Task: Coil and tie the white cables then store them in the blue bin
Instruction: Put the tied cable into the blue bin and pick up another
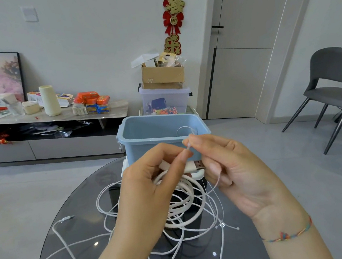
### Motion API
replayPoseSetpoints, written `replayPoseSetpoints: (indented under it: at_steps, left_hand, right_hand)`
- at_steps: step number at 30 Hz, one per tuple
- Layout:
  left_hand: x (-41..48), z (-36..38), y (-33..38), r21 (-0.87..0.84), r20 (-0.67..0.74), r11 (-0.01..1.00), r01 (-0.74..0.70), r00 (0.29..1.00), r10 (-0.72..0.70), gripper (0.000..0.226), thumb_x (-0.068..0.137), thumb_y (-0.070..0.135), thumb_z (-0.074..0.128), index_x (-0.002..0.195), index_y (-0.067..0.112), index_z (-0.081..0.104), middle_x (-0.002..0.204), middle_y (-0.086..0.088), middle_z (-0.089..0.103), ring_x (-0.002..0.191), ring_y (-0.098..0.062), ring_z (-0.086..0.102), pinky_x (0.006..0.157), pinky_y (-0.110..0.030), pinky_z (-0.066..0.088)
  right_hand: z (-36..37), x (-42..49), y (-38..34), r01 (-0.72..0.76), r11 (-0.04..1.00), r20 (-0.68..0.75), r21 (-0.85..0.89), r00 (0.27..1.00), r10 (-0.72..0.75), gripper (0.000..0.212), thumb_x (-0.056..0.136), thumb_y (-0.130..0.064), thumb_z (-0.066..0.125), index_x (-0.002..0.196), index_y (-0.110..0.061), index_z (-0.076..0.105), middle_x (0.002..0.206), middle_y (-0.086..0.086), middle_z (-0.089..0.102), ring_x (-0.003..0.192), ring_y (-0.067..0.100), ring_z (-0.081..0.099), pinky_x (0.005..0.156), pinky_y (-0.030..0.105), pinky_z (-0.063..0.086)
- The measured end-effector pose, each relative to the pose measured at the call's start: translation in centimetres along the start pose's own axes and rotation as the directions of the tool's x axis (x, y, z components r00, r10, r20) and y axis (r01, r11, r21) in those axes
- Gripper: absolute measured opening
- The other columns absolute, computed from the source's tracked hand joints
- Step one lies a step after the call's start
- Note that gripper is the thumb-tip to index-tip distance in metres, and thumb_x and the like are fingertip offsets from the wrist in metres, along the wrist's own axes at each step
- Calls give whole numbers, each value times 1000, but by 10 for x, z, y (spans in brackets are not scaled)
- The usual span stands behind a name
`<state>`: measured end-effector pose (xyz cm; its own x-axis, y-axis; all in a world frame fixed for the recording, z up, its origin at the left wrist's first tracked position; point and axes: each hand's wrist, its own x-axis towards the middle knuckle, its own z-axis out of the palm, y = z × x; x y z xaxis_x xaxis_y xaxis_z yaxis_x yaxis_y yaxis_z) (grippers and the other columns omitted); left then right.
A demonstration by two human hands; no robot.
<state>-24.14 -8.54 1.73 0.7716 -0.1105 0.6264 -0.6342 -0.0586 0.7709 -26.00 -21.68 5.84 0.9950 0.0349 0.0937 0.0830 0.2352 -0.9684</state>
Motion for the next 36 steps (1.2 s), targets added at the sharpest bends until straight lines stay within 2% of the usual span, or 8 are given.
replayPoseSetpoints:
  at_steps: [4,7,11,15,20,23,26,36]
  left_hand:
    - [5,2,7,-105,-38,993,50,998,-54,16,81,29,57,74,17,65,53,20,56,49,3,47,51,-5,35]
    - [9,2,9,-137,-87,988,68,993,-81,17,81,28,56,77,14,66,48,21,52,44,3,47,46,-3,32]
    - [12,3,7,-118,-121,992,51,991,-65,15,85,26,57,77,18,66,49,21,52,44,3,46,47,-4,32]
    - [13,6,11,-128,-144,992,13,989,-32,14,84,31,55,78,24,65,52,22,54,48,3,48,50,-4,34]
    - [12,5,14,-132,-164,990,-38,986,16,13,86,32,56,76,28,64,58,19,58,53,2,51,54,-8,39]
    - [12,5,15,-110,-186,992,-64,982,43,12,86,34,59,76,30,63,62,15,60,55,0,51,55,-10,40]
    - [10,6,17,-108,-196,991,-74,979,51,11,87,32,59,77,30,63,61,17,59,55,-1,53,56,-11,41]
    - [8,7,17,-61,-184,990,-127,976,114,9,88,26,58,82,24,64,65,20,62,57,1,57,56,-6,39]
  right_hand:
    - [5,-2,0,40,999,-58,37,998,-37,30,62,-32,68,84,-14,77,43,-4,46,31,3,30,36,11,29]
    - [6,-2,-1,83,993,-90,83,993,-75,26,65,-31,66,85,-20,78,52,-4,57,36,5,39,40,13,38]
    - [11,-7,-4,172,975,-61,143,984,-165,22,71,-24,60,82,-19,78,67,0,70,49,3,57,51,12,49]
    - [20,-16,-7,233,963,-5,132,972,-234,25,70,-23,60,87,-18,77,77,4,74,56,5,64,57,13,52]
    - [27,-26,-12,171,973,82,153,979,-185,16,63,-26,65,67,-15,75,69,4,72,45,6,60,45,14,48]
    - [25,-26,-10,141,987,105,76,983,-149,10,72,-21,74,70,-11,75,65,6,71,41,6,56,41,14,44]
    - [23,-25,-8,125,991,90,54,987,-130,18,72,-25,64,67,-11,73,58,5,67,36,6,50,37,15,39]
    - [24,-25,-7,143,988,51,51,988,-145,18,73,-22,60,58,-16,68,48,2,59,32,5,40,33,13,31]
